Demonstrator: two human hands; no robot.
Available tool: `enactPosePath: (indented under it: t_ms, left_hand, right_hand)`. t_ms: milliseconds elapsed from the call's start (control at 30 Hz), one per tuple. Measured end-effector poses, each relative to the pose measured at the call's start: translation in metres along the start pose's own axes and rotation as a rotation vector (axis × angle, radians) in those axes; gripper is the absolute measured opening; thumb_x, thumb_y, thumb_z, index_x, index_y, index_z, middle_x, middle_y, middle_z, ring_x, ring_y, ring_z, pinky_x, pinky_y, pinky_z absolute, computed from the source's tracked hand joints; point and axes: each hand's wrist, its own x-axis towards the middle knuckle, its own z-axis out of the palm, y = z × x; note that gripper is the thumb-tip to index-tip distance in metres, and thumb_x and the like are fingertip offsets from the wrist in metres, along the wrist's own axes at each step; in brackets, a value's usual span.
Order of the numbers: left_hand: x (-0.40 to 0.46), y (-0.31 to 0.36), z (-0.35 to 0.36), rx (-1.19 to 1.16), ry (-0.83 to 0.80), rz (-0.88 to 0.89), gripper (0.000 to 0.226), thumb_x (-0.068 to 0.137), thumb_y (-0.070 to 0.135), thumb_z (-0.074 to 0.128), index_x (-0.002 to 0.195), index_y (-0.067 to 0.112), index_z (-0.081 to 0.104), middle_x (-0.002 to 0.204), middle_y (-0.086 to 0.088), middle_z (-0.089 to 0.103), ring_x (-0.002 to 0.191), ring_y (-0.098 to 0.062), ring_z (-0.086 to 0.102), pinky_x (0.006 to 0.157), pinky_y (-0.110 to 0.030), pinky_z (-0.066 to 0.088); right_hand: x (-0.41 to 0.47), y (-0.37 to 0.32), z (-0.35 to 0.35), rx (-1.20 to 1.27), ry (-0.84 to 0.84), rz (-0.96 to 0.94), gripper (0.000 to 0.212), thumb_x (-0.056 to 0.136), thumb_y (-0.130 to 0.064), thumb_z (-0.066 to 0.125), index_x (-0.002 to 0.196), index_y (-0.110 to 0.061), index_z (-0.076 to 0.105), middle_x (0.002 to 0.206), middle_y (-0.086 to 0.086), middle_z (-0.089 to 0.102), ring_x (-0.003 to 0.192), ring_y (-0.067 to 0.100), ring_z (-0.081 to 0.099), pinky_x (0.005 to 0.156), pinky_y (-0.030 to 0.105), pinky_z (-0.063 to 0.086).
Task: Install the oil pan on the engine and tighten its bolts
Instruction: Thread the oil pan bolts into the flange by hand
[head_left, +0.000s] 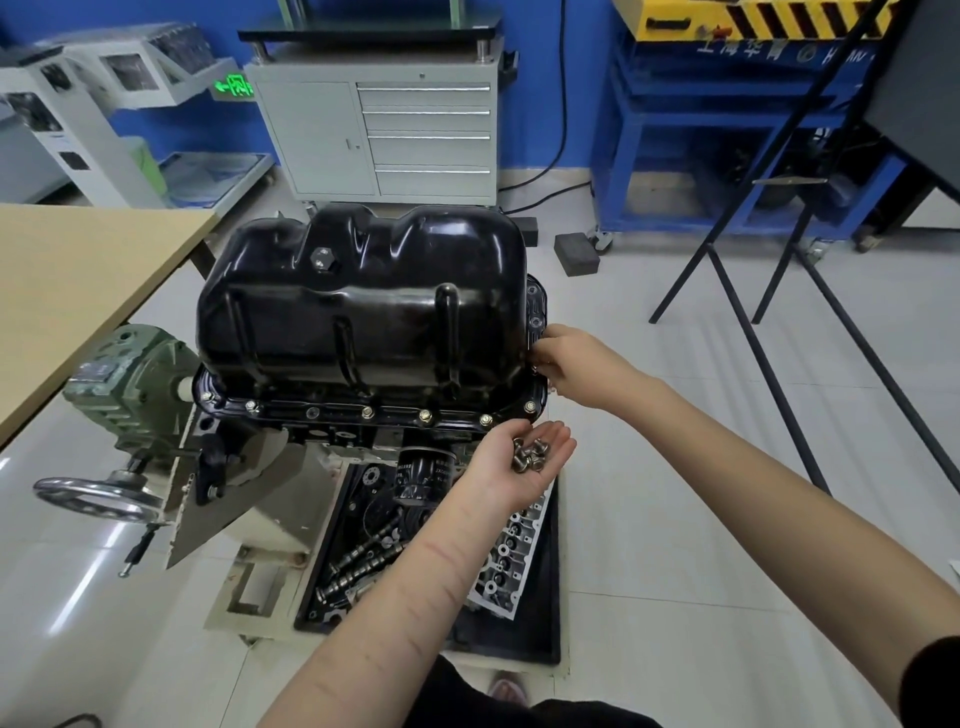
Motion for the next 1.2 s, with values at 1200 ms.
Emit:
enactPosePath:
  t_ms: [1200]
  left_hand:
    - [0.002, 0.003, -0.005, 0.002, -0.023, 0.000, 0.042, 0.098, 0.013, 0.041, 0.065, -0.007, 0.059, 0.051, -0.011, 0.060, 0.076, -0.022, 0.059, 0.051, -0.037, 0.055]
  right_hand:
    - [-0.003, -0.001, 0.011, -0.344, 0.098, 0.030, 0.032, 0.097, -0.031, 0.042, 0.108, -0.003, 0.051, 0.110, 0.012, 0.051, 0.104, 0.028, 0.047, 0.070, 0.037, 0.039]
